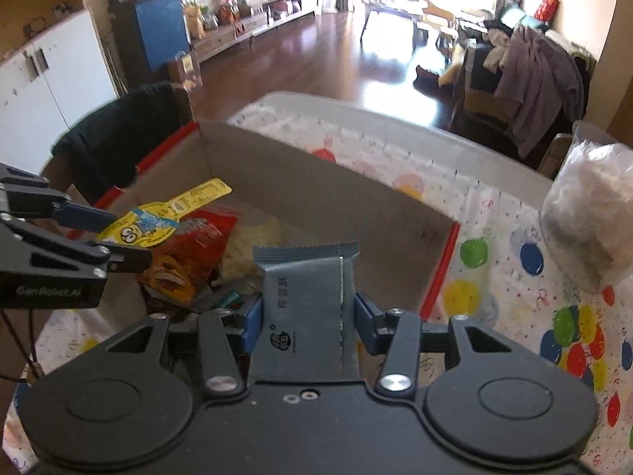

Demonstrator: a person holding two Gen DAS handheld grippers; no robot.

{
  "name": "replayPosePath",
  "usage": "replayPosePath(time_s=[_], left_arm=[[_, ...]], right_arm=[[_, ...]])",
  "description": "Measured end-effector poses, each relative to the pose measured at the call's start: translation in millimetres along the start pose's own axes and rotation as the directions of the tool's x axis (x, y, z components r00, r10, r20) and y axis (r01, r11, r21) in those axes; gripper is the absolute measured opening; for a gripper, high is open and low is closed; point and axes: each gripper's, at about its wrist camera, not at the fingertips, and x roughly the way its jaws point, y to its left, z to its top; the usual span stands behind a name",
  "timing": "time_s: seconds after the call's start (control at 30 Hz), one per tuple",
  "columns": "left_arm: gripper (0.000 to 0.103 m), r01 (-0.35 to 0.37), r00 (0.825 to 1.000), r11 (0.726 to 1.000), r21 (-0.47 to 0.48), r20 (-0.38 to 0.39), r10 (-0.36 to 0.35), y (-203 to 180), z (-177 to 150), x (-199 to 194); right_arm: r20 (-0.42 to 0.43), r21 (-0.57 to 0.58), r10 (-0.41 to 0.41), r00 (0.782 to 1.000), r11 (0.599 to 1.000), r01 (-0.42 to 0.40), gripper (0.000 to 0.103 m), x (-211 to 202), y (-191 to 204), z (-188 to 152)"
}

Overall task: Organize snacks
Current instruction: 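Lower both packets into the box and open both grippers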

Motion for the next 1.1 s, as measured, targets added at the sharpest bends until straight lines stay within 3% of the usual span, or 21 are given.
replayPosePath(time_s=[0.4,0.57,0.7,1.03,1.1], left_arm=[[0.045,0.026,0.999,1.0,0.012,-0.043,-0.025,-2.4,-12.4,24.0],[0.045,0.037,0.999,0.999,-0.008,-0.028,-0.037,-0.5,-17.4,22.0],[0.057,0.04,0.999,0.999,-0.02,0.005,-0.039,-1.2,-20.4,14.2],[0.072,0.051,0.992,0.998,-0.025,0.116,-0.048,-8.2,-26.0,-25.4],[0.073,0.053,0.989,0.998,-0.027,0.136,-0.049,-9.5,-26.8,-33.5]], right_arm=[[-0.051,0.013,-0.019,0.999,1.0,0.019,0.047,17.9,5.6,-5.3],[-0.042,0.02,-0.014,0.999,1.0,0.015,0.055,12.5,5.2,-5.7],[-0.022,0.029,-0.014,1.0,0.999,0.014,0.064,2.5,4.8,-7.8],[0.055,0.038,0.013,0.998,0.999,-0.015,0.074,-38.7,5.1,-13.5],[0.078,0.043,0.016,0.997,0.999,-0.02,0.08,-49.3,4.8,-14.2]])
